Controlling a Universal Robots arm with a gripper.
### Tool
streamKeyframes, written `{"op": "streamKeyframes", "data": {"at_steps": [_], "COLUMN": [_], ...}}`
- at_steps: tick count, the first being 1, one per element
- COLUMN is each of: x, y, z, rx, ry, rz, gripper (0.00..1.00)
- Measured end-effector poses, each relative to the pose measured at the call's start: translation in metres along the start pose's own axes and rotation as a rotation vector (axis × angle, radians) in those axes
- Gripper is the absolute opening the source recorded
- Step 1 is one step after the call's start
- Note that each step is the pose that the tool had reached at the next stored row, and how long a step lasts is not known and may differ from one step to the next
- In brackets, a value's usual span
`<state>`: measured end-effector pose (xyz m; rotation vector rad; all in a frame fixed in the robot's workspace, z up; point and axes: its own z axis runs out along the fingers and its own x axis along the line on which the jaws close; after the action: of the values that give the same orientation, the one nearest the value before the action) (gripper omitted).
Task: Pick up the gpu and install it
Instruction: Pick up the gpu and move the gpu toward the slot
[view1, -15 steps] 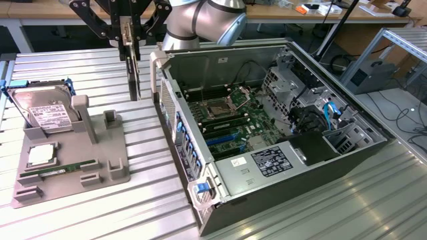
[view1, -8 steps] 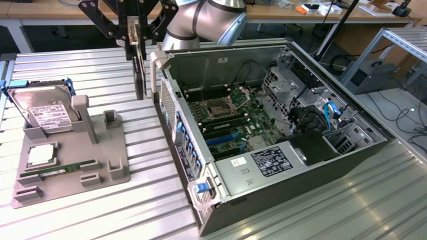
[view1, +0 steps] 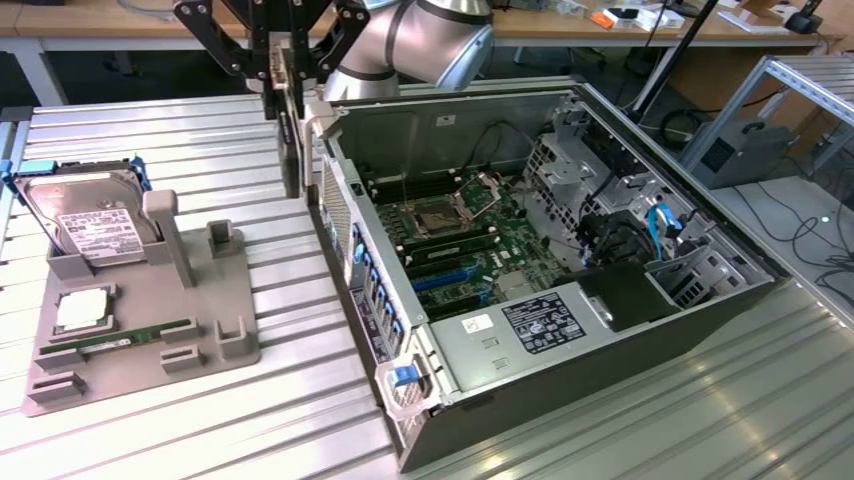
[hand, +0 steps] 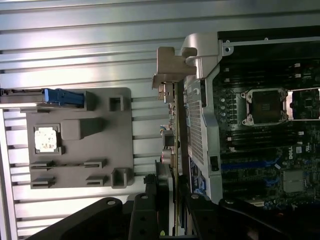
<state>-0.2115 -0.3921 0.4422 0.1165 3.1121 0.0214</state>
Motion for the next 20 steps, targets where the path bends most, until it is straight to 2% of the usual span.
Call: {"op": "streamKeyframes", "data": {"at_steps": [20], "x": [-0.021], "y": [0.0016], "z": [0.0006], "rx": [0.0005], "ry": [0.0000], "rz": [0.000], "gripper": [0.27]}}
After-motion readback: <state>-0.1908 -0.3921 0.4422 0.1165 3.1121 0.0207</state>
